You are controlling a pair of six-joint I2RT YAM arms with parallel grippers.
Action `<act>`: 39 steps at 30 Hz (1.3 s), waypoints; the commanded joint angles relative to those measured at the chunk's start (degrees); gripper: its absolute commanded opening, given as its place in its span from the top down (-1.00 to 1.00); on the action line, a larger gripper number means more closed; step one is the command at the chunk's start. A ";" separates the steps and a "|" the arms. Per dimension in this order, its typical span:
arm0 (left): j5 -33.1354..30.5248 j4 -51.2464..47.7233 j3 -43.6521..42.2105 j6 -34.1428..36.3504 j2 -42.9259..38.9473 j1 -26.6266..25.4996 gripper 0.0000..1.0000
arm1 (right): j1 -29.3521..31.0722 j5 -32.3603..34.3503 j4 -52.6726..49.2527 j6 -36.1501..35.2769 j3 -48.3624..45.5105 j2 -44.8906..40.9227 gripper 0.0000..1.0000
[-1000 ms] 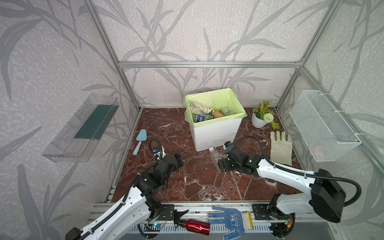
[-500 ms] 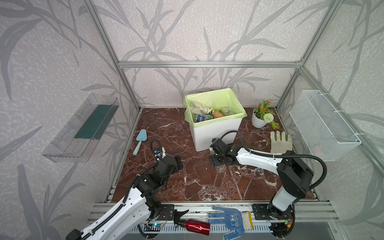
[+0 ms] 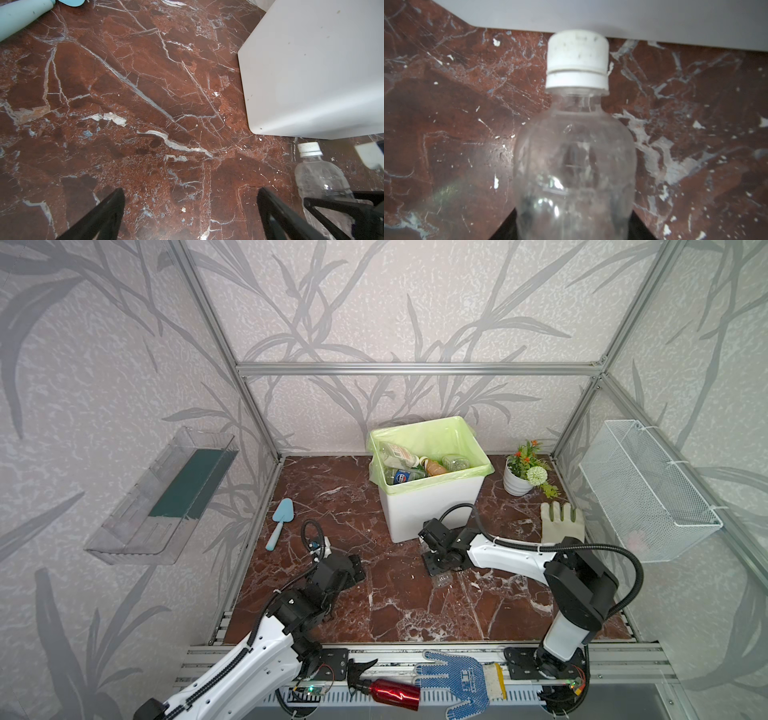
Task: Throw the plastic bottles in the bin
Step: 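Lift the clear bottle with the right gripper over the bin and drop it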
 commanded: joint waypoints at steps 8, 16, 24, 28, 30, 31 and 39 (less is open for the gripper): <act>-1.13 1.33 -0.02 2.81 2.36 3.44 -0.98 | -0.13 10.21 -2.36 -6.38 -3.65 -35.21 0.17; 2.24 4.37 2.69 7.40 7.83 8.68 -0.98 | -1.89 20.61 1.32 -29.63 16.20 -49.27 0.09; 5.51 7.09 3.04 7.21 11.03 9.43 -0.98 | -7.33 6.05 7.84 -31.09 33.25 -29.41 0.04; 5.93 7.14 3.05 7.11 11.06 9.57 -0.98 | -13.88 -7.17 6.08 -21.80 37.46 -13.89 0.02; 5.88 6.64 3.27 7.26 10.86 9.62 -0.98 | -14.29 -8.33 2.57 -22.36 41.19 -8.02 -0.10; 5.75 6.23 3.39 7.41 10.65 9.70 -0.98 | -14.42 -6.62 0.70 -23.21 43.06 -6.08 -0.33; 4.92 4.00 2.61 7.86 7.62 9.97 -0.98 | -18.10 2.90 5.44 -25.93 41.87 -15.95 -0.98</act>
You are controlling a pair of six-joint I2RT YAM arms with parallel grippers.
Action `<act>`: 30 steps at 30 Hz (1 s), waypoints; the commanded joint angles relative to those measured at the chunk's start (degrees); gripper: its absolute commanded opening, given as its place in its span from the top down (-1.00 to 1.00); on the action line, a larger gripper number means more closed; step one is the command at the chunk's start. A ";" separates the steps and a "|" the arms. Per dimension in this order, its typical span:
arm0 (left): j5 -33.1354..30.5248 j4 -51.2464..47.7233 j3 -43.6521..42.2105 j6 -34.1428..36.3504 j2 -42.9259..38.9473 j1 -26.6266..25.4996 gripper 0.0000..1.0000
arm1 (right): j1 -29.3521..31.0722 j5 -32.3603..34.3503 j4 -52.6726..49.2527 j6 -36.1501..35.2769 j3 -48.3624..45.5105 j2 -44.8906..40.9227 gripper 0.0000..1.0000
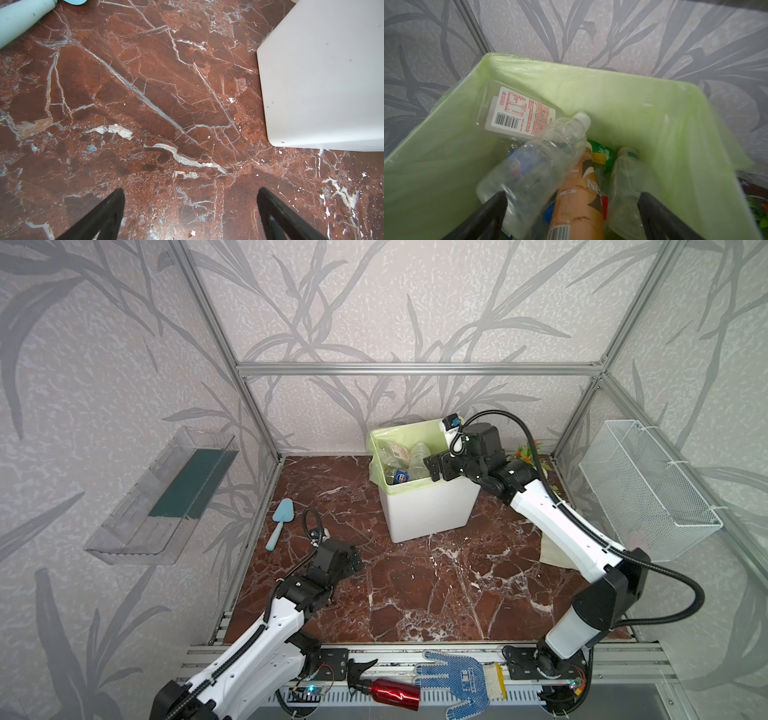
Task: Throw the plastic bottles in the bin
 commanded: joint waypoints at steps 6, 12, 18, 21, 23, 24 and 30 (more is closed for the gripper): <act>-1.39 -1.95 0.40 0.48 -2.11 0.64 -0.98 | -3.96 4.50 4.04 -1.63 -1.85 -17.99 -0.98; -3.95 -2.93 1.72 2.04 -1.84 0.97 -0.98 | -10.01 1.09 3.98 0.42 -14.09 -25.12 -0.98; -7.29 -2.69 2.59 5.85 -2.20 1.93 -0.98 | -22.08 -7.34 9.47 1.26 -37.29 -33.85 -0.98; -8.67 -2.46 2.86 7.83 -2.08 2.53 -0.98 | -27.41 -11.00 18.39 0.63 -51.70 -38.74 -0.98; -9.34 -1.91 2.86 9.15 -2.12 3.05 -0.98 | -29.50 -11.14 25.98 0.36 -61.17 -41.01 -0.98; -9.53 -1.58 2.86 9.75 -2.06 3.31 -0.98 | -29.89 -10.85 29.11 0.24 -64.98 -41.56 -0.98; -11.73 0.21 2.95 12.66 -2.14 4.65 -0.98 | -30.10 -8.75 51.79 -0.46 -82.33 -38.64 -0.98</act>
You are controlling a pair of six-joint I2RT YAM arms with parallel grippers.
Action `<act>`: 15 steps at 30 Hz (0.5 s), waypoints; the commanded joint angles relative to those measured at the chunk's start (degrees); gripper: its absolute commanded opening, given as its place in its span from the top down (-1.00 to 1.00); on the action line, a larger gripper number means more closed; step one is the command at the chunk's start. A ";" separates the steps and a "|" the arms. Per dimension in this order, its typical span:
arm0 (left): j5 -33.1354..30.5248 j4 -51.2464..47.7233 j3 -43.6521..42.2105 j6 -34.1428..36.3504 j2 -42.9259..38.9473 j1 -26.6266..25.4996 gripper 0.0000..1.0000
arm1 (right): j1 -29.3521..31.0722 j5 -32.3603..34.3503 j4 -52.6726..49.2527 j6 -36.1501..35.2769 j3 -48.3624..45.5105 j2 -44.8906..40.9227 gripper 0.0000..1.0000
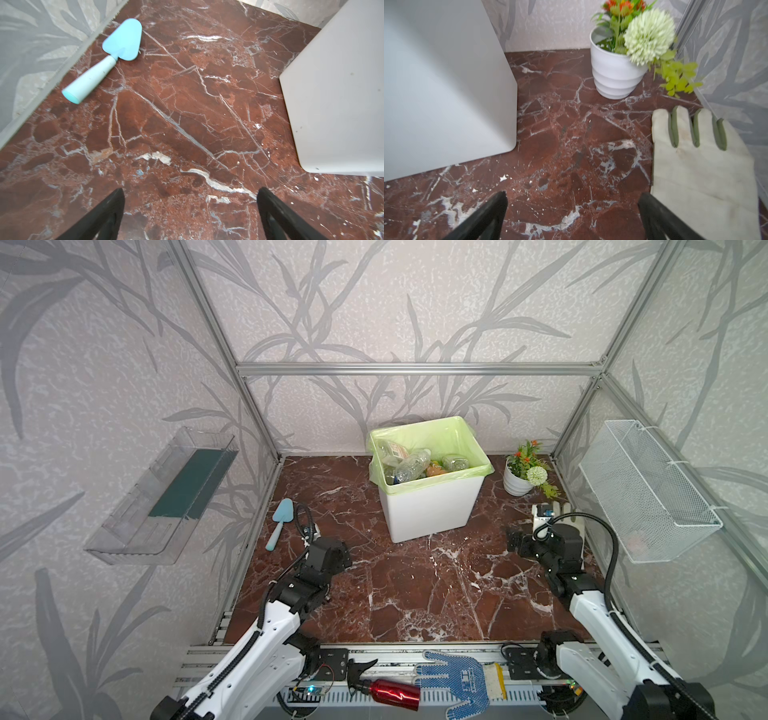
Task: Throw the plastic bottles in the bin
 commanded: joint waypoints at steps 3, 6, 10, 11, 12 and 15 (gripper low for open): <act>-4.52 2.33 1.23 3.24 -0.75 1.04 -0.98 | -0.18 0.78 22.51 -0.15 -4.80 7.01 -0.98; -6.79 3.74 0.66 3.89 -1.29 1.21 -0.98 | -0.18 0.34 28.60 -0.31 -5.65 13.16 -0.98; -10.34 5.45 -0.42 5.60 -2.42 1.30 -0.98 | -0.18 0.43 36.65 -0.18 -5.19 19.97 -0.98; -11.61 5.91 -0.83 6.03 -2.71 1.37 -0.98 | -0.18 0.02 38.05 -0.44 -4.57 21.59 -0.98; -12.52 6.36 -1.12 6.47 -2.94 1.39 -0.98 | -0.18 -0.10 39.28 -0.35 -4.15 22.93 -0.98; -15.93 8.91 -2.15 8.34 -3.36 1.56 -0.98 | -0.18 -1.47 39.78 -1.38 -1.79 26.31 -0.98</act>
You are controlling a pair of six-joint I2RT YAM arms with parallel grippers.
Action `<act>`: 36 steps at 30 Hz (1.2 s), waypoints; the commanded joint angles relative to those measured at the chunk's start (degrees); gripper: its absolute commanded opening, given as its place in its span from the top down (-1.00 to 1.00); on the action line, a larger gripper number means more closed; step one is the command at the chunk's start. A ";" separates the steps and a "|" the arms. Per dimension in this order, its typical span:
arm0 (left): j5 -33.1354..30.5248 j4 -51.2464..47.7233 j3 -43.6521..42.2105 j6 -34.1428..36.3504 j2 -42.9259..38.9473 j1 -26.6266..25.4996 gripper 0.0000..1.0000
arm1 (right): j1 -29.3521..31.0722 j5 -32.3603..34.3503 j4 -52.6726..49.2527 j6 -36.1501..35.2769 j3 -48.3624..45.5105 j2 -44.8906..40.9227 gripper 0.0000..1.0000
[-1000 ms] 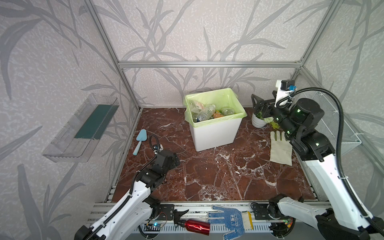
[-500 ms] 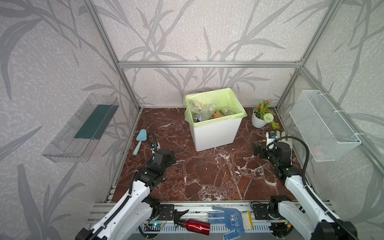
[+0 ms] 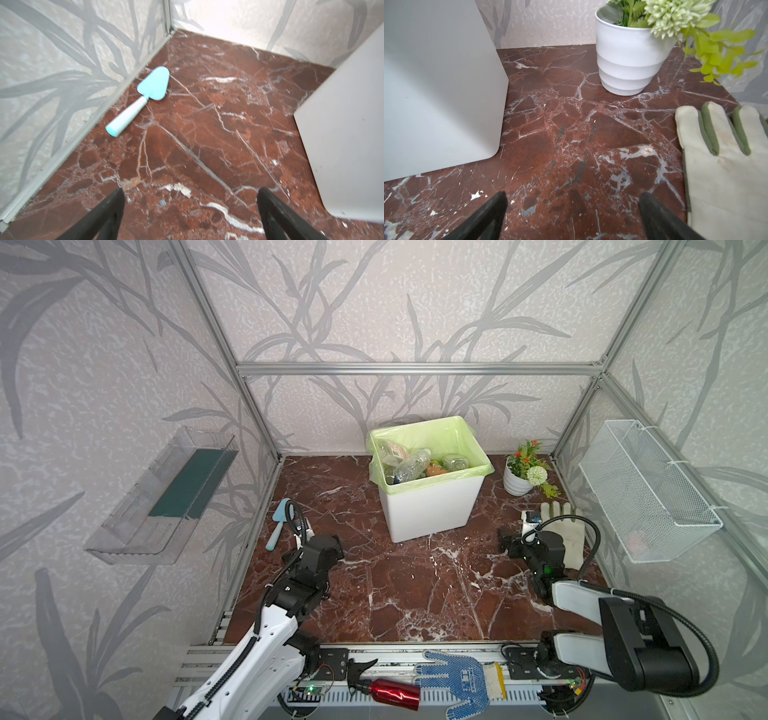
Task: Throw the plastic bottles in the bin
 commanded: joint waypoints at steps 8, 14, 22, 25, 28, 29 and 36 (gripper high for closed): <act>-11.78 19.24 -5.53 10.04 5.58 2.27 -0.98 | -0.11 -0.18 15.03 -3.50 3.31 11.27 -0.98; -11.55 30.17 -6.64 13.66 12.11 6.58 -0.98 | -0.11 0.54 17.02 -3.24 3.85 14.21 -0.98; -2.02 50.67 -12.11 17.16 20.41 13.05 -0.98 | 0.50 0.13 15.86 -3.99 5.26 14.86 -0.98; 2.78 63.68 -15.35 19.87 24.41 14.69 -0.98 | 0.50 0.21 15.79 -4.10 5.22 14.81 -0.98; 6.82 67.01 -14.65 22.00 29.39 16.53 -0.98 | 0.50 0.12 15.77 -4.01 5.19 14.76 -0.98; 8.30 68.55 -14.19 22.51 31.38 17.02 -0.97 | 0.50 0.12 15.67 -4.05 5.21 14.74 -0.99; 18.92 79.17 -13.06 24.56 42.30 19.32 -0.94 | 0.50 0.14 15.75 -4.03 5.23 14.70 -0.98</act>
